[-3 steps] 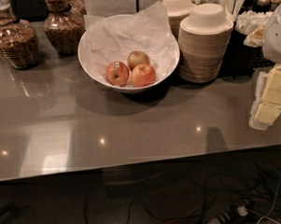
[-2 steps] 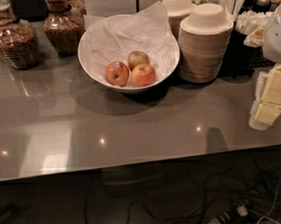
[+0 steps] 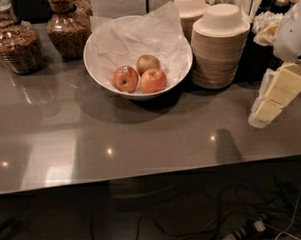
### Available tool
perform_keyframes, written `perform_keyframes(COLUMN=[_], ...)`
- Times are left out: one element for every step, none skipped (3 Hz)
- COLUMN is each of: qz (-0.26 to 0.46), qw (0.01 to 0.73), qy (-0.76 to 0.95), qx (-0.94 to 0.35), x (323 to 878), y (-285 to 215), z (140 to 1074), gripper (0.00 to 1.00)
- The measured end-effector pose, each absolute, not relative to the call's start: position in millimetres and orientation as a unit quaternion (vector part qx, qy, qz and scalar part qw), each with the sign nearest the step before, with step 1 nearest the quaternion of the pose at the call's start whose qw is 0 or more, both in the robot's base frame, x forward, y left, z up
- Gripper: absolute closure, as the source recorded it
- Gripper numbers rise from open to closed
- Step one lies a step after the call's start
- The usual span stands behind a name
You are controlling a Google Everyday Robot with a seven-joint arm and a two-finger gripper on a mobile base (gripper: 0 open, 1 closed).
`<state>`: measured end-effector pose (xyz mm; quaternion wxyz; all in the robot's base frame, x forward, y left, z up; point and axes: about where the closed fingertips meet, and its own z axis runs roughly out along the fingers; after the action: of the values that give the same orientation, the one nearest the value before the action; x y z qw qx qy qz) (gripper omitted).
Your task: Pick apple from white bowl
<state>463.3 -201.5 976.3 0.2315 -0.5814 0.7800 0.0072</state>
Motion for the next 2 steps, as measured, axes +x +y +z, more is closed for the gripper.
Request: perform_keyframes(qz=[0.042,0.075], qw=[0.292,0.343], qy=[0.777,0.772], qx=[-0.556,-0.530], x=[492.1,524.7], y=[-177.8,-146.0], z=[980.5,986.0], gripper=[0.00,0.00])
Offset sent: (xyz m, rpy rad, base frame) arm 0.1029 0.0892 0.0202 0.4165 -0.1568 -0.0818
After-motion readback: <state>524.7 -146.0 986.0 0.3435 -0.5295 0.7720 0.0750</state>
